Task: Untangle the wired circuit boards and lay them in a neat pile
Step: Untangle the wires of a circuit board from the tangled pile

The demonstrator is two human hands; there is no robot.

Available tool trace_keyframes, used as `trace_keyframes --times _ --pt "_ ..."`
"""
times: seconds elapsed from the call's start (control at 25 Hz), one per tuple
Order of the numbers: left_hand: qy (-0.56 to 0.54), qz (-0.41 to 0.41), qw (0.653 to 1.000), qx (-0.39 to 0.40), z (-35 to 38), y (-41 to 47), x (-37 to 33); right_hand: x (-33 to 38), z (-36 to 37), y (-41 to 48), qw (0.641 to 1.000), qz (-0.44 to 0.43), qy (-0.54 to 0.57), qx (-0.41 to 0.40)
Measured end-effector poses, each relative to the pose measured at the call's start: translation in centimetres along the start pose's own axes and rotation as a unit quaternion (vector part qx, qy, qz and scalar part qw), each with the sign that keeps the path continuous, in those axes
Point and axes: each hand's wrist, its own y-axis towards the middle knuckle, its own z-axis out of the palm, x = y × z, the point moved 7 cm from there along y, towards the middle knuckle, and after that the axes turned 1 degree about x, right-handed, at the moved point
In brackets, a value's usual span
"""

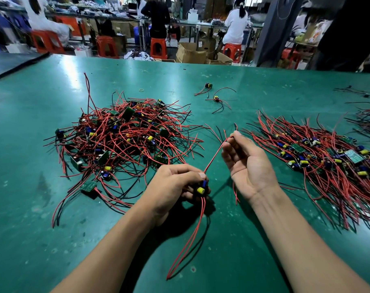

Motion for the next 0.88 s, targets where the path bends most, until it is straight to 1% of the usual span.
trace_keyframes --times 0.12,0.16,0.24,0.32,0.4,0.44,0.56,0.72,0.8,0.88 --pt "0.000 0.005 1.000 -0.009 -0.1 0.0 -0.1 -0.2 -0.3 0.2 1.000 0.016 -0.006 -0.009" --pt "-0.001 0.007 1.000 -0.013 -0.1 0.0 -0.1 -0.4 -0.3 0.1 0.999 0.027 -0.025 -0.009" --pt "-0.006 0.012 1.000 -0.020 -0.3 0.0 -0.1 -1.4 -0.1 -0.1 0.992 0.064 -0.105 0.018" --pt "-0.008 0.015 1.000 -0.022 -0.3 0.0 -0.1 -2.8 0.4 -0.7 0.970 0.123 -0.192 0.087" --pt "-0.015 0.018 0.999 -0.022 -0.4 0.1 -0.1 -3.8 1.1 -1.5 0.941 0.166 -0.236 0.178" --pt "-0.025 0.018 0.999 -0.021 -0.4 0.2 -0.1 -4.0 1.3 -1.7 0.930 0.172 -0.245 0.212" --pt "-0.069 0.011 0.998 -0.008 -0.5 0.3 0.1 -3.7 1.3 -1.7 0.919 0.165 -0.254 0.252" --pt "-0.098 -0.014 0.995 0.024 -0.2 0.2 0.3 -3.3 0.9 -1.3 0.913 0.131 -0.289 0.257" --pt "-0.108 -0.035 0.993 0.031 -0.2 0.1 0.5 -3.3 0.9 -1.1 0.919 0.102 -0.288 0.247" --pt "-0.111 -0.059 0.991 0.038 -0.1 0.1 0.6 -3.4 1.2 -1.0 0.934 0.074 -0.258 0.235"
